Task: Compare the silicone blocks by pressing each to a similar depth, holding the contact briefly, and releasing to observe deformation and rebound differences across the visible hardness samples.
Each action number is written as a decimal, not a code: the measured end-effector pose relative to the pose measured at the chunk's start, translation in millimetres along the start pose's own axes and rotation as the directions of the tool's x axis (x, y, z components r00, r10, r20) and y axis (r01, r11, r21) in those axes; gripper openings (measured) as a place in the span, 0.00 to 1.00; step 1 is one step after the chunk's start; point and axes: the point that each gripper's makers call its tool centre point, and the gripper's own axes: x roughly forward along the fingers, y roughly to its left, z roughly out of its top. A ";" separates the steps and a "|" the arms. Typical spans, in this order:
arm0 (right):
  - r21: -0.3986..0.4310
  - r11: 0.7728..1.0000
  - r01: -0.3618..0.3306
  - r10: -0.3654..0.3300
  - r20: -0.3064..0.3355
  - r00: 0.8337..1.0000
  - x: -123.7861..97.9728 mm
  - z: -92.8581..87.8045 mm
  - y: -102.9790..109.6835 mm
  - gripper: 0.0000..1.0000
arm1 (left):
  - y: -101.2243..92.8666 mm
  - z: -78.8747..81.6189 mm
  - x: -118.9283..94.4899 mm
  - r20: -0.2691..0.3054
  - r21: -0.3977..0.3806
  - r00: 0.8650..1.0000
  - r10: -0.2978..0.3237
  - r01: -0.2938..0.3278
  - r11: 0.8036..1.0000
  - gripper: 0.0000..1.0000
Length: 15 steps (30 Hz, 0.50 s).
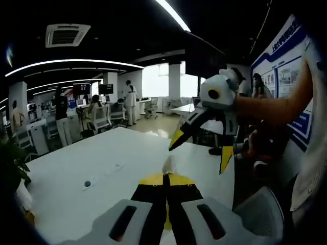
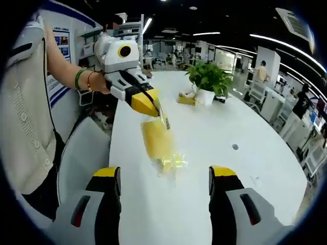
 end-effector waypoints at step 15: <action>-0.041 0.979 -0.198 0.197 -0.015 0.980 76.9 21.6 17.5 0.59 | -5.2 12.7 -2.9 0.033 0.003 0.999 -0.028 0.028 1.000 0.00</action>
